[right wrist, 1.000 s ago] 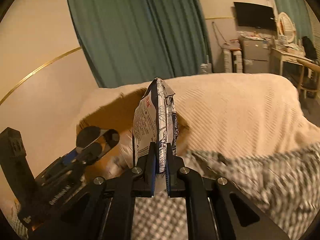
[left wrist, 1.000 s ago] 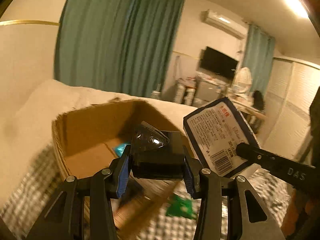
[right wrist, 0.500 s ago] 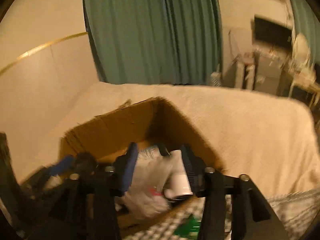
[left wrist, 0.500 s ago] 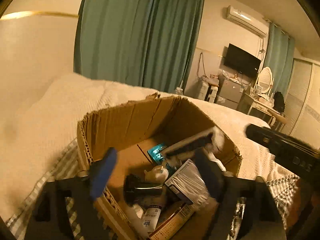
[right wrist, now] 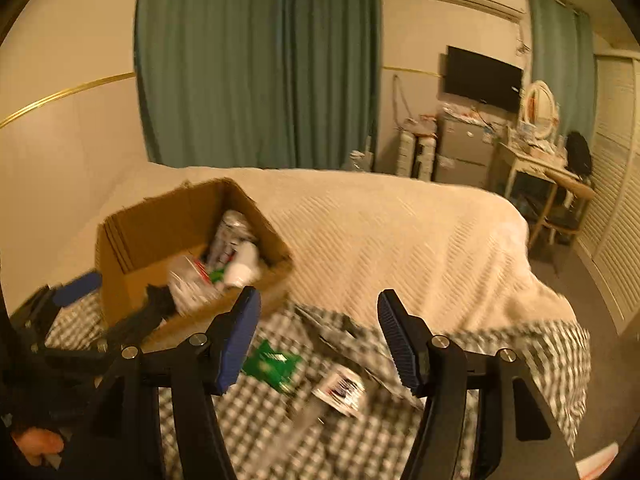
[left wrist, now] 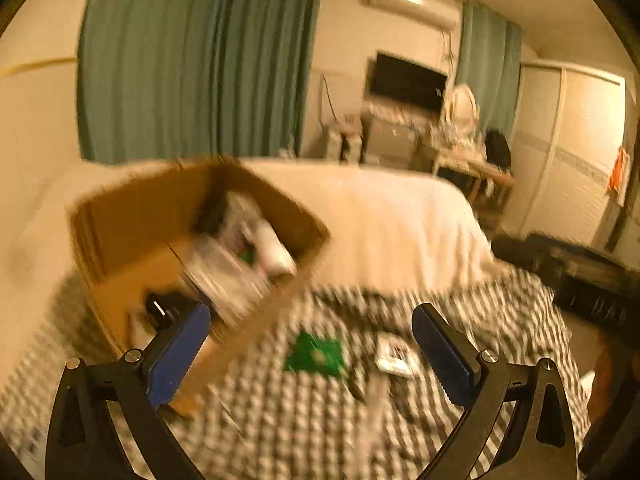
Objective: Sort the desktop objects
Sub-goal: 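Grasp the white comb with the left tool while the right tool grasps the white sachet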
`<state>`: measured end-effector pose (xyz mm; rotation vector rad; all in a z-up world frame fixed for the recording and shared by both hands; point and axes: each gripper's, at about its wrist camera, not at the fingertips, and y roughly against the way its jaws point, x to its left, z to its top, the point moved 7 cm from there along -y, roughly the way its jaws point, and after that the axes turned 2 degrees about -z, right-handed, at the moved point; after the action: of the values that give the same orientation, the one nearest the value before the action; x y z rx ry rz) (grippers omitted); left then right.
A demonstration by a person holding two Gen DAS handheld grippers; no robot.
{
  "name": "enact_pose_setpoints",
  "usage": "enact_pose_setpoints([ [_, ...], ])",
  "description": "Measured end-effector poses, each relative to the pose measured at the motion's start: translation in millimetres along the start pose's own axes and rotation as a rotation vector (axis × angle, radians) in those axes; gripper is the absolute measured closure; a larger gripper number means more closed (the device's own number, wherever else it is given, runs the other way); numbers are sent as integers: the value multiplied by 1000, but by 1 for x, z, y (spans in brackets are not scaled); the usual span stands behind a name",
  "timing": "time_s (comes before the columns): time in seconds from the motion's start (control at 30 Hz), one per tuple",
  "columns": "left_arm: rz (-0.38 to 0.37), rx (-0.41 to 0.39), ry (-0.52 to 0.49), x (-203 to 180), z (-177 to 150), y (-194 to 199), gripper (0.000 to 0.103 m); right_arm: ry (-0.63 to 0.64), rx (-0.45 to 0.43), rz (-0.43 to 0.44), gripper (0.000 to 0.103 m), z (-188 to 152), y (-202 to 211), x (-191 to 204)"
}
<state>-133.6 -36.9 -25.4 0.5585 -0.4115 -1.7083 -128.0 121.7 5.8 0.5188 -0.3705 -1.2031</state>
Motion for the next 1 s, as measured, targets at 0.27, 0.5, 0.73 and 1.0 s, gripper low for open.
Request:
enact_pose_setpoints([
  [0.27,-43,209,-73,-42,-99,-66,0,-60,112,-14,40,-77,-36,-58],
  [0.5,-60,324,-130,-50,-139,-106,5,-183,219,11,40,-142,-73,-90],
  [0.73,-34,388,-223,-58,-152,-147,49,-133,211,18,40,-143,-69,-79],
  [1.0,-78,338,-72,-30,-144,-114,77,-98,247,1,40,-150,-76,-67],
])
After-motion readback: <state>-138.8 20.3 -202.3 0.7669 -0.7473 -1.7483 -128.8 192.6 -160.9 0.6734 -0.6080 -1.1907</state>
